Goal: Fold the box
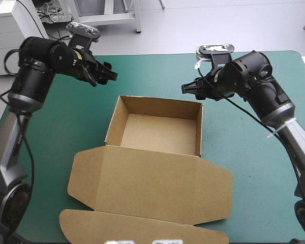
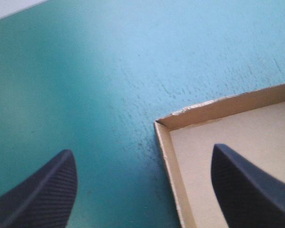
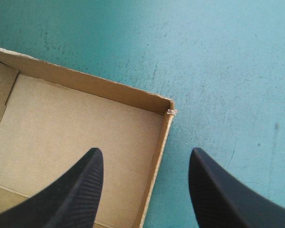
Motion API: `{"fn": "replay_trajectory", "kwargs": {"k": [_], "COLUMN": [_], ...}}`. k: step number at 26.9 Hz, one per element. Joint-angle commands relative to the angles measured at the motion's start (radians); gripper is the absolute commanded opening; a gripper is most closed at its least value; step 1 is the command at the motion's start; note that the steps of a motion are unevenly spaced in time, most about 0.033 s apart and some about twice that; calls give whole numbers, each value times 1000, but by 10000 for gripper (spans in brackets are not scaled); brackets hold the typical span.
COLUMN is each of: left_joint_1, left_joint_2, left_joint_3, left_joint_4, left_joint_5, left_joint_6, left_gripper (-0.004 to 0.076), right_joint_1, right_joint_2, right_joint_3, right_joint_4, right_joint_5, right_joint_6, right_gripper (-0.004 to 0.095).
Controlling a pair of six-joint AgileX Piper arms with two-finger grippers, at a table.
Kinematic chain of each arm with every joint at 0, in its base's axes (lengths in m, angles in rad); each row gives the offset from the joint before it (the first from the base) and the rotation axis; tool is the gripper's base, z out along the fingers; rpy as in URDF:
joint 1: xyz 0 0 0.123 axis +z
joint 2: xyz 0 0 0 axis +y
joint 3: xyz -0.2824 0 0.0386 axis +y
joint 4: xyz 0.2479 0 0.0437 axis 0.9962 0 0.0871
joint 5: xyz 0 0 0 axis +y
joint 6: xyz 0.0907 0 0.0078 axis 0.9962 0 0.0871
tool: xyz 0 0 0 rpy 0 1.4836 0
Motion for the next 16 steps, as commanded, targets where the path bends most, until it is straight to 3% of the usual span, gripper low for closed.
{"fn": "replay_trajectory", "kwargs": {"k": [1, 2, 3, 4, 11, 16], "left_joint_1": [-5, -5, -5, -5, -5, -5], "left_joint_2": [-120, -151, -191, -211, -371, -530], "left_joint_3": [-33, -28, -13, 3, 179, 407], "left_joint_4": [38, 38, 21, 6, -56, -22], "left_joint_5": [22, 22, 22, 22, 22, 22], "left_joint_6": [-3, -3, -1, 1, 29, 64], "left_gripper": [373, 278, 120, 12, -8, -8], "right_joint_1": [-2, -2, -2, -2, -2, -2], "right_joint_2": [-44, -44, -44, -42, 30, 110], "right_joint_3": [0, 30, 78, 102, 177, 177], "right_joint_4": [-19, -29, -41, -43, 74, 66], "right_joint_5": [-36, -36, -36, -36, -36, -36], "right_joint_6": [12, 12, 12, 18, 61, 59], "right_gripper": [503, 503, 503, 503, 483, 483]}}
